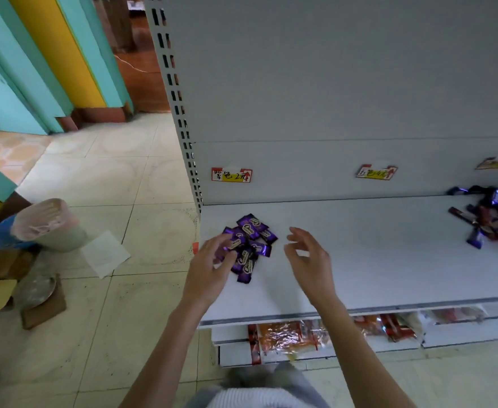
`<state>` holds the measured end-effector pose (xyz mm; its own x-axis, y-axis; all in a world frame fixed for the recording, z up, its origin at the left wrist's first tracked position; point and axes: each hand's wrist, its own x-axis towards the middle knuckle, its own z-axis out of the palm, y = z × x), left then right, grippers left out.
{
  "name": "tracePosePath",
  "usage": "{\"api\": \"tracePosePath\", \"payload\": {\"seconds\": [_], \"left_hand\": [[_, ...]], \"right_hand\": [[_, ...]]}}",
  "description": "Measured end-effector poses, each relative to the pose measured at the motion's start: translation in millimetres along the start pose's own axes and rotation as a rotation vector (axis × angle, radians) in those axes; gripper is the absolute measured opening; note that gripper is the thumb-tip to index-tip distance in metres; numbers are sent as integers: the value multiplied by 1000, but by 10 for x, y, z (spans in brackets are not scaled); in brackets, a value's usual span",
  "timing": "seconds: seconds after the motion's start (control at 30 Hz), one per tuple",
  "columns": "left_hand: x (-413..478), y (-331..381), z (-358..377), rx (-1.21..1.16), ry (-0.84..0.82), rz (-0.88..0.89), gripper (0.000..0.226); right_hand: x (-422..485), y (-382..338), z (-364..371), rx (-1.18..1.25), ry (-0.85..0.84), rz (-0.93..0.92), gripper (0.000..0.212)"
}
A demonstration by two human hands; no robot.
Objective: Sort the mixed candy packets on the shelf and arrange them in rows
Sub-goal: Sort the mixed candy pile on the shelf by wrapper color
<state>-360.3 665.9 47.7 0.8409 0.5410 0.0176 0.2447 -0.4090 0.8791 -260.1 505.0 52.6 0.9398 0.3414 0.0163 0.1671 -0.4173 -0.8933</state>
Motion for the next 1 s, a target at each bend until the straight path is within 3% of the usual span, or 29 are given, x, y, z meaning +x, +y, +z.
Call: {"api": "tracePosePath", "payload": {"seconds": [0.17, 0.4, 0.7, 1.0], "left_hand": [[-259, 506, 163, -283, 41, -21, 21], [-552, 928, 754, -234, -116, 40, 20], [-1201, 1666, 2220, -278, -272, 55, 11], [-1664, 2310, 3365, -283, -465, 63, 15]], "right_hand": [[-581, -12, -563, 186, 140, 62, 23], [-1188, 251, -1519, 313, 395, 133, 25], [-1959, 1035, -3040, 310, 662, 256, 27], [-2227, 1774, -4085, 296, 819, 371, 24]]}}
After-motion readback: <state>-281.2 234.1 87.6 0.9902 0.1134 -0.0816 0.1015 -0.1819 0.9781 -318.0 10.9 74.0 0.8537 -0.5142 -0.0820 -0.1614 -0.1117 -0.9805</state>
